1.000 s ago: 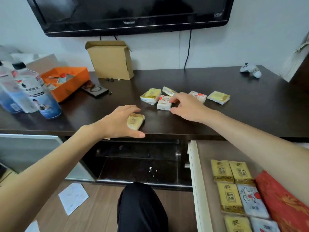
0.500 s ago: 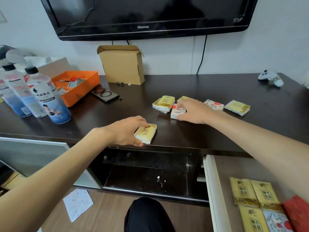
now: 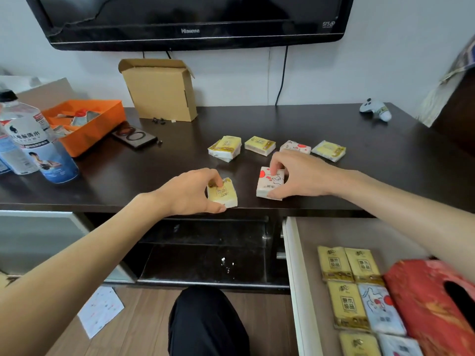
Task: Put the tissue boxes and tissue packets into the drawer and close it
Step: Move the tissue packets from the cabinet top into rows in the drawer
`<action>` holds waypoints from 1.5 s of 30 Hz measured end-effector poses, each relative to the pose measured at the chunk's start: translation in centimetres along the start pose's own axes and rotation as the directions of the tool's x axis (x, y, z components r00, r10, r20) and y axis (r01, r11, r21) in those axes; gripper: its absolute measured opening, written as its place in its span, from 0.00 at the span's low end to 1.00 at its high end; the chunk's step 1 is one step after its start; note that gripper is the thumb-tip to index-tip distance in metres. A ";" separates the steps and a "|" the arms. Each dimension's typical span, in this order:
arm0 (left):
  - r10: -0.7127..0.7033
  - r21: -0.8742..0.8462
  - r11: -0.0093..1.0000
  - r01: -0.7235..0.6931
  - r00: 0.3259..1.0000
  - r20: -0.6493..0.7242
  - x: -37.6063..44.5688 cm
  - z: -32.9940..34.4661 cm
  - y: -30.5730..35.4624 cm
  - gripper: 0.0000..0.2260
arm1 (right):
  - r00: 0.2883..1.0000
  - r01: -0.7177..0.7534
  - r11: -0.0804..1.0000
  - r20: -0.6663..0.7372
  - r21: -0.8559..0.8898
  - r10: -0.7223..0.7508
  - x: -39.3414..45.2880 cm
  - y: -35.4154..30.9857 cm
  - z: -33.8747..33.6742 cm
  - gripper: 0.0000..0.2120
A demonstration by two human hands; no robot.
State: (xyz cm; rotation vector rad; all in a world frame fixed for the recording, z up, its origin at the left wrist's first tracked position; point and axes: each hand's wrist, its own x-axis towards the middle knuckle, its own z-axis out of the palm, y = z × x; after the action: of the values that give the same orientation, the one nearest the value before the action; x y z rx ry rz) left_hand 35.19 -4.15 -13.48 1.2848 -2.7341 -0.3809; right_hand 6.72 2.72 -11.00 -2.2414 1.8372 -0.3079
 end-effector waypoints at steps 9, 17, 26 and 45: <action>0.232 -0.139 0.962 -0.237 0.971 -0.051 -0.9 2.3 10.7 0.25 | 0.996 -0.082 0.996 -0.028 0.042 0.083 -12.8 3.9 -1.9 0.21; 0.415 -0.080 0.905 -0.418 0.908 -0.057 -1.2 9.4 18.7 0.24 | 0.985 -0.173 0.985 -0.007 0.021 0.174 -22.0 8.0 0.2 0.22; 0.360 0.000 0.933 -0.361 0.932 0.049 1.6 13.7 19.9 0.26 | 0.972 -0.232 0.967 -0.007 0.107 0.234 -22.0 9.7 2.2 0.22; 0.373 0.043 0.926 -0.375 0.927 0.049 2.9 15.9 20.9 0.34 | 0.955 -0.275 0.959 0.134 0.063 0.265 -20.0 10.9 4.7 0.27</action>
State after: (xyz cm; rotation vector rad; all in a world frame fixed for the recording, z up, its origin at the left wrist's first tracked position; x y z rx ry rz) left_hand 14.77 9.38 -23.32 0.7387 -2.9510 -0.3017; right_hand -5.87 20.52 -19.16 -1.8798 1.9941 -0.1848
